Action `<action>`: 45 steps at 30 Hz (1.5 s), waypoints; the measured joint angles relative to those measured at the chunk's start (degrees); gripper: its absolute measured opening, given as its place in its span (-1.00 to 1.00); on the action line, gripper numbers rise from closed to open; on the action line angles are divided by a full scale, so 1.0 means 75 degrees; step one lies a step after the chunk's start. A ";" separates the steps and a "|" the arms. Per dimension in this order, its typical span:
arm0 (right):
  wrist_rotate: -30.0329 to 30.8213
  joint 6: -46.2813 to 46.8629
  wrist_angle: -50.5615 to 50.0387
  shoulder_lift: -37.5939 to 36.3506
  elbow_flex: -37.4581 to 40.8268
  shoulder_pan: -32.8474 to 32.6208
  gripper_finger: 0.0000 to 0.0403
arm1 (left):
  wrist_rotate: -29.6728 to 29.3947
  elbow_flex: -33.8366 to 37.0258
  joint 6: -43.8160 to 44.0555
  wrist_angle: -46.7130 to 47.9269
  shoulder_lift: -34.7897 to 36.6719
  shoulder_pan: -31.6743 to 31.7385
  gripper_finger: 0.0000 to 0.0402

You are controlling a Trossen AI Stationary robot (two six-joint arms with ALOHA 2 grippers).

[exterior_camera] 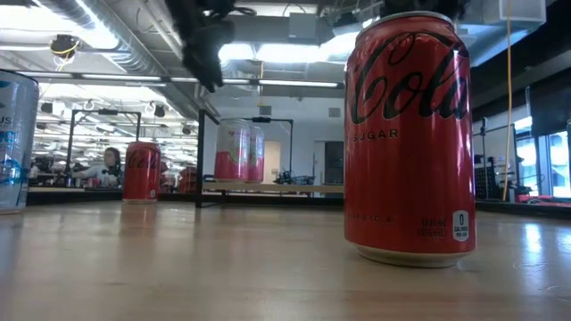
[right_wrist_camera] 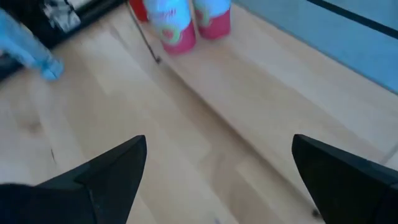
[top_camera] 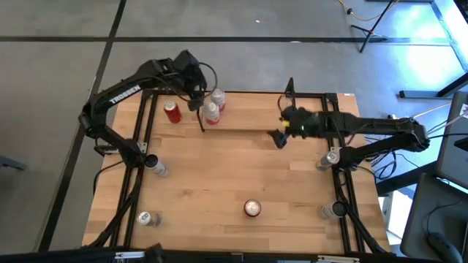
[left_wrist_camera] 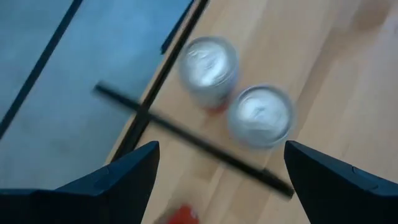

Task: Place canned beverage on shelf
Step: Put the top red soda can on the shelf

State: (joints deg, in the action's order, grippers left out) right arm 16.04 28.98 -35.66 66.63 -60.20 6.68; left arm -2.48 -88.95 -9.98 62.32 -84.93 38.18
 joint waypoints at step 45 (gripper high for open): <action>-0.2029 -0.1768 -0.0055 0.0000 0.0000 0.2115 0.91 | -0.0557 0.3395 0.3722 -0.0325 0.0030 0.2147 0.64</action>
State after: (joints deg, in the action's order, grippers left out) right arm 0.82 15.72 -36.08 66.63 -60.20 22.55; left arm -6.65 -63.48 17.93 59.88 -84.71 54.28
